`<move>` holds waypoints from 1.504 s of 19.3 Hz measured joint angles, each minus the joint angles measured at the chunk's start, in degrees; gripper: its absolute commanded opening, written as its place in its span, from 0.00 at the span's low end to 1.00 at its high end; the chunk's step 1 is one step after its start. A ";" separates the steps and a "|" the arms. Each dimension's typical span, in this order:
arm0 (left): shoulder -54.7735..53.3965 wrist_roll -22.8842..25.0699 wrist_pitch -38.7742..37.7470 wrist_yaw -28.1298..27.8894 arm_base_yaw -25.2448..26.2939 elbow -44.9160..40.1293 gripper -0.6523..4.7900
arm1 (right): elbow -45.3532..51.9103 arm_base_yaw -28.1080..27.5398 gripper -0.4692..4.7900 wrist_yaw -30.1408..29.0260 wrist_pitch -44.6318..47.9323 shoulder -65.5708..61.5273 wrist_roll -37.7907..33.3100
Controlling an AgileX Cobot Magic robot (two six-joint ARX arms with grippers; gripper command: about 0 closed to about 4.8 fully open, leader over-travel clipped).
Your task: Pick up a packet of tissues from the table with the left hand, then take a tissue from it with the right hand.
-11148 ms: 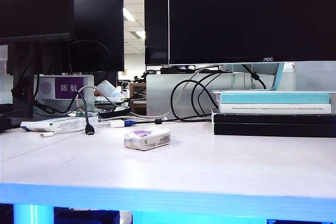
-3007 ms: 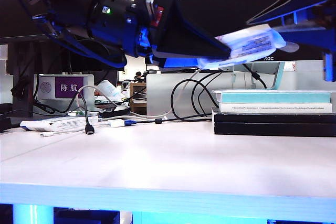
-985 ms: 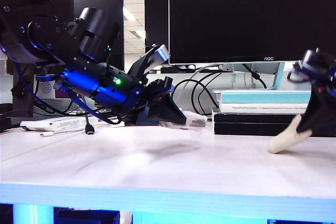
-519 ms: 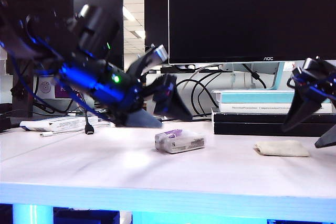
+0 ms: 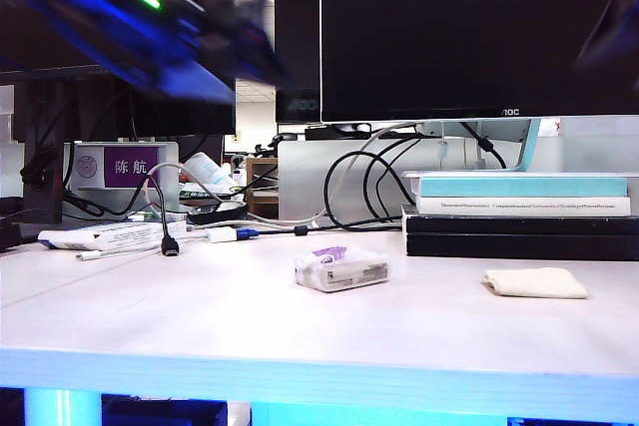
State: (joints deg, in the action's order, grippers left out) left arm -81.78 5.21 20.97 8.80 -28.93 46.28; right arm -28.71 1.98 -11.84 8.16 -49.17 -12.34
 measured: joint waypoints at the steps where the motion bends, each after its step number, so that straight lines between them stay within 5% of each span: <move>1: 4.42 0.81 0.59 -0.61 2.08 -3.10 1.00 | 1.49 -0.24 0.72 2.86 1.75 4.66 0.37; 8: 27.65 -3.69 1.90 -2.86 19.12 -22.16 1.00 | 15.89 -0.87 0.65 8.17 6.21 29.83 1.84; 12: 40.19 -5.55 2.40 -3.52 20.63 -31.45 1.00 | 27.89 -0.74 0.65 9.16 12.44 44.74 -1.68; 14: 45.62 -5.09 3.23 -4.72 20.63 -35.54 0.99 | 28.06 -0.72 0.64 9.35 2.93 49.16 -2.19; 17: 56.98 -6.16 4.13 -6.91 20.63 -44.06 0.86 | 28.06 -0.72 0.44 10.34 -3.61 49.09 -2.25; 20: 70.77 -6.58 -3.80 -8.46 20.83 -45.88 0.41 | 28.06 -0.72 0.17 10.58 -5.46 49.09 -0.98; 21: 74.58 -5.35 -9.09 -8.81 20.83 -45.88 0.34 | 28.06 -0.72 0.11 10.75 -7.80 49.09 -0.24; 26: 81.40 -3.50 -22.34 -12.35 21.22 -45.90 0.11 | 28.06 -0.68 0.08 13.25 -10.43 49.09 2.23; 29: 81.50 -2.25 -23.02 -12.44 21.22 -45.90 0.11 | 28.06 -0.66 0.08 15.80 -15.39 48.74 2.38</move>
State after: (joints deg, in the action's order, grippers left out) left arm -0.27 2.96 -2.04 -3.64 -7.70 0.38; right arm -0.64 1.32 3.97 -7.22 -0.43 -9.96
